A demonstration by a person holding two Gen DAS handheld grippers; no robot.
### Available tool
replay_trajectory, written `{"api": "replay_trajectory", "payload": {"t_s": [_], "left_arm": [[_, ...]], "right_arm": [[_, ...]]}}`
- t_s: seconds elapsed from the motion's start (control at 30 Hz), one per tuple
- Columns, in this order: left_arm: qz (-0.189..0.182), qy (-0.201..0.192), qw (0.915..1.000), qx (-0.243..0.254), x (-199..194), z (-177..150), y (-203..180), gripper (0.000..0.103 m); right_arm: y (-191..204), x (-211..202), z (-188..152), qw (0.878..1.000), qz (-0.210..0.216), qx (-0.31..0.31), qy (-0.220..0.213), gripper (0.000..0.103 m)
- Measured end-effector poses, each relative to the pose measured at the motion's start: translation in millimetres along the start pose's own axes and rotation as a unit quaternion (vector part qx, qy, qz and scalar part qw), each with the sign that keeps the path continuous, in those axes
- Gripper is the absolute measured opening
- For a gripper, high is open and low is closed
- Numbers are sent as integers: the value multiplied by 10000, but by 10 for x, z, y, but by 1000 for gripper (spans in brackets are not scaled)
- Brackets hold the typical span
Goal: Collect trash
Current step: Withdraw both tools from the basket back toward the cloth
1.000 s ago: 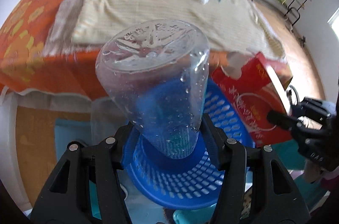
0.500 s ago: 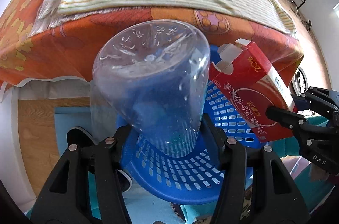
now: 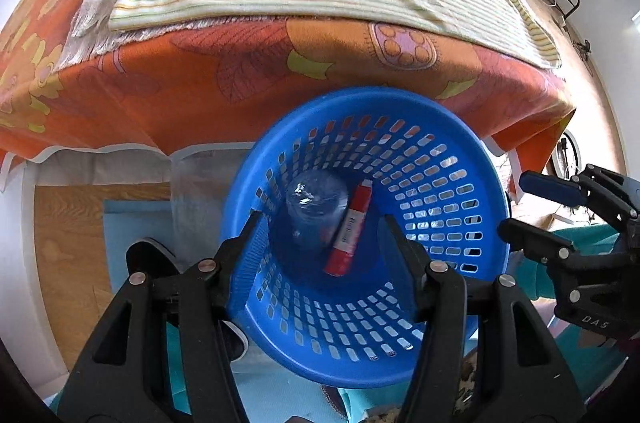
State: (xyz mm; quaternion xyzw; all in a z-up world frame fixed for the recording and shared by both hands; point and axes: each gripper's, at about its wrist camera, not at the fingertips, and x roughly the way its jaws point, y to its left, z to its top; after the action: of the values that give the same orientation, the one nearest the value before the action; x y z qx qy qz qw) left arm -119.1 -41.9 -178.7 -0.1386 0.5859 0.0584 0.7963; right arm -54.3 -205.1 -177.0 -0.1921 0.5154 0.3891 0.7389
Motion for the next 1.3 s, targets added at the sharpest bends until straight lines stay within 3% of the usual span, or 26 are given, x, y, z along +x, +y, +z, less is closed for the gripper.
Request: {"api": "replay_trajectory", "payload": {"t_s": [0.6,0.83,0.93,1.3], "left_arm": [[-49,-598,9981,-126,-307,394,-9,59],[-101,-694,9972,-277,-406,589,28,59],[-123,-764,9965,-321,-469,688,45,69],[-109,-1223,9920,-305,-745,1273,15,69]], "right_arm": [[-142,-247,161,9988,-35,194,-443,44],[-233,-355,273,9978,-19,347,-568,54],[-288,-439,361,9971,-6,381,-652,57],[-655,-854,887,9890,-150,482,-1390,57]]}}
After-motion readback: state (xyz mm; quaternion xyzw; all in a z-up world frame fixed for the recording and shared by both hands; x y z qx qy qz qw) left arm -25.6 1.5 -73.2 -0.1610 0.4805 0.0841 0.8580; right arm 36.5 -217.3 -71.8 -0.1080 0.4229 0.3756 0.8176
